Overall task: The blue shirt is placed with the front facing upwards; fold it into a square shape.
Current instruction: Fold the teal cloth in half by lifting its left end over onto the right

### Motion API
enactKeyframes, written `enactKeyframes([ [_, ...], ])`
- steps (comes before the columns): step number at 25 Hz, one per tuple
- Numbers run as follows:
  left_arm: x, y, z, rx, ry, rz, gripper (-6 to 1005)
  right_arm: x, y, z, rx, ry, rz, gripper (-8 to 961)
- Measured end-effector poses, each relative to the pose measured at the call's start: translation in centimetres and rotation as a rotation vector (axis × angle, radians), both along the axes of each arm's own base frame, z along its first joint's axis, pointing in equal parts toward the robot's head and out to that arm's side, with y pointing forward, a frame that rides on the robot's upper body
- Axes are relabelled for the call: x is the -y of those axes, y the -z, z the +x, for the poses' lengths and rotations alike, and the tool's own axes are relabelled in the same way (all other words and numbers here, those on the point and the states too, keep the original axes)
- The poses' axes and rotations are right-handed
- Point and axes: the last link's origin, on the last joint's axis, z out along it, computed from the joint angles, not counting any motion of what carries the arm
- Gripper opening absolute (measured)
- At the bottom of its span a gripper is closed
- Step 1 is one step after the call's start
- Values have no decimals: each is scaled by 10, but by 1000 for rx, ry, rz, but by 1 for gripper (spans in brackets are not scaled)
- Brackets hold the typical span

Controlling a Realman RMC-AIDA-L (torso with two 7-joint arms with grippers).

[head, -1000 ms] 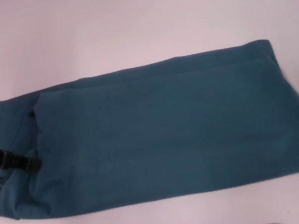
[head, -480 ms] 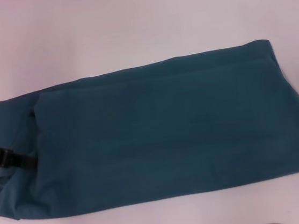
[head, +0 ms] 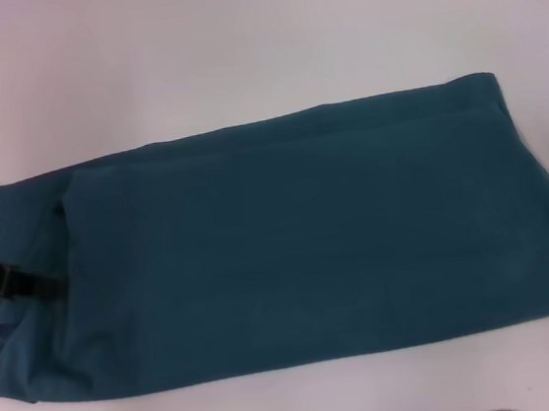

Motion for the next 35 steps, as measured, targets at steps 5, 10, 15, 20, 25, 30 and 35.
enactKeyframes([
  [5,-9,-12,-2,-22,-16,82,98,0,1,0,-2,-2,1,697],
  [10,-19,-35,-9,-8,-79,244,97,-1,0,-1,1,-5,5,699],
  [15,-21,-45,-15,24,-126,332,114,-2,-2,-1,2,-6,16,700],
  [20,-19,-45,-13,74,-136,342,189,-6,-3,-3,1,-7,20,702],
  [25,-14,-36,-8,115,-135,316,379,-10,-3,-5,0,-15,20,703],
  [30,-13,-26,-1,175,-114,334,472,-12,-3,-7,2,-23,21,705],
  [35,-17,-27,7,280,-81,412,565,-14,-3,-8,7,-34,21,706],
])
